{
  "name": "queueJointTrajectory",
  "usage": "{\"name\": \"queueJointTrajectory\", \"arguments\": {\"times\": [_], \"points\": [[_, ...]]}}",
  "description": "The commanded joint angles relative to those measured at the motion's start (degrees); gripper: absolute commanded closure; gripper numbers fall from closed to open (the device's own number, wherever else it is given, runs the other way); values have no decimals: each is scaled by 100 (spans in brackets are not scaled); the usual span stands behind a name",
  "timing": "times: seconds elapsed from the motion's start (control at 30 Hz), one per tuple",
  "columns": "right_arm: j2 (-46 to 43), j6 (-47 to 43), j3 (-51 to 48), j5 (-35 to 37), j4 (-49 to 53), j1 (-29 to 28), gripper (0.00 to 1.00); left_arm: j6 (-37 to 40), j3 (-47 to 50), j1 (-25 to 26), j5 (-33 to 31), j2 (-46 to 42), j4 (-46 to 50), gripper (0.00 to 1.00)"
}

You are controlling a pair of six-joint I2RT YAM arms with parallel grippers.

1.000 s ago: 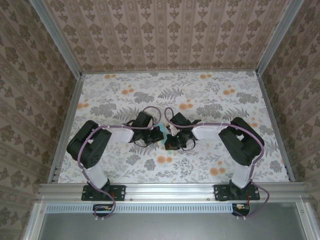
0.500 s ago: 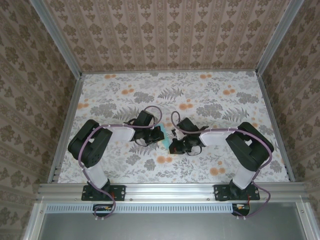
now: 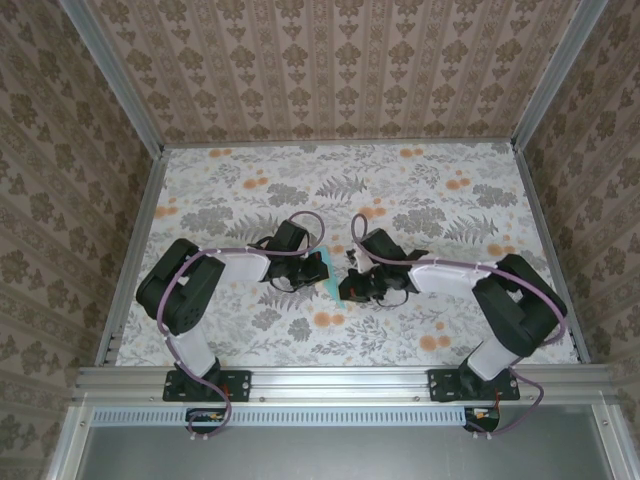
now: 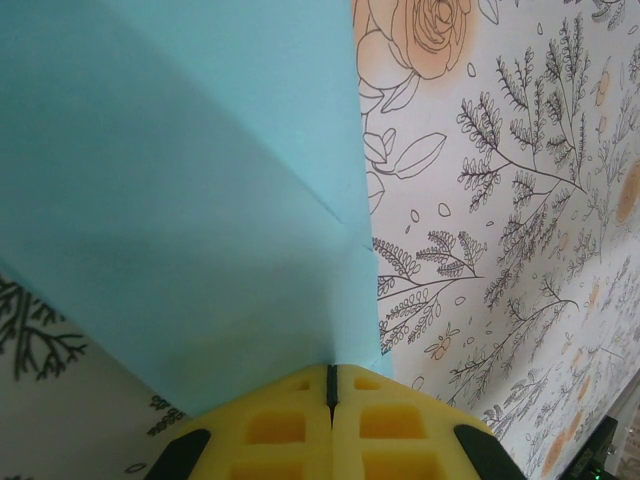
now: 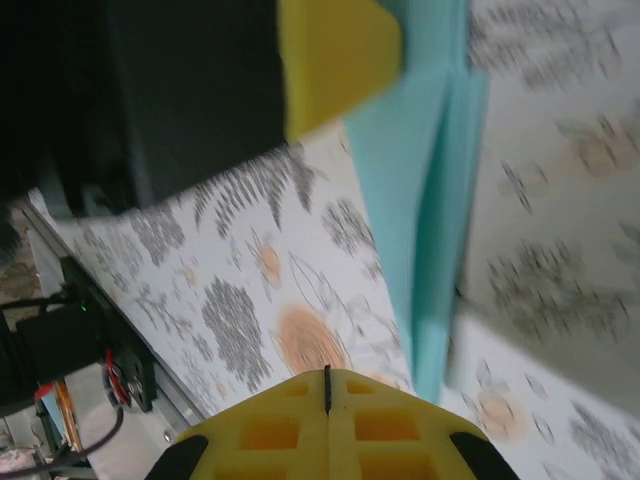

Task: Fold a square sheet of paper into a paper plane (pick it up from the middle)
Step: Fold the wing for the fifth time at the center of the table.

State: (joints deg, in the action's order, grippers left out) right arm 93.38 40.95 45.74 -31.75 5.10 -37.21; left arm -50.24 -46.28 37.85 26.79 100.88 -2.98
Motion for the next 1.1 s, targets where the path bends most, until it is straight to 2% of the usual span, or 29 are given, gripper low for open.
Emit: {"name": "queueJointTrajectory", "arguments": {"times": [0.0,0.27,0.63,1.07], "points": [[485,68,315,24,-157,21,96,184,52,12,-442,134,538,98],[979,-86,245,195,-71,95,97,341,-19,13,-318,40,435,96],[1107,-149,-208,159,-68,197,99,1605,214,-5,-85,-781,-432,80],[1203,-140,-118,64,74,241,99,1660,278,-14,-276,-258,-471,88]]}}
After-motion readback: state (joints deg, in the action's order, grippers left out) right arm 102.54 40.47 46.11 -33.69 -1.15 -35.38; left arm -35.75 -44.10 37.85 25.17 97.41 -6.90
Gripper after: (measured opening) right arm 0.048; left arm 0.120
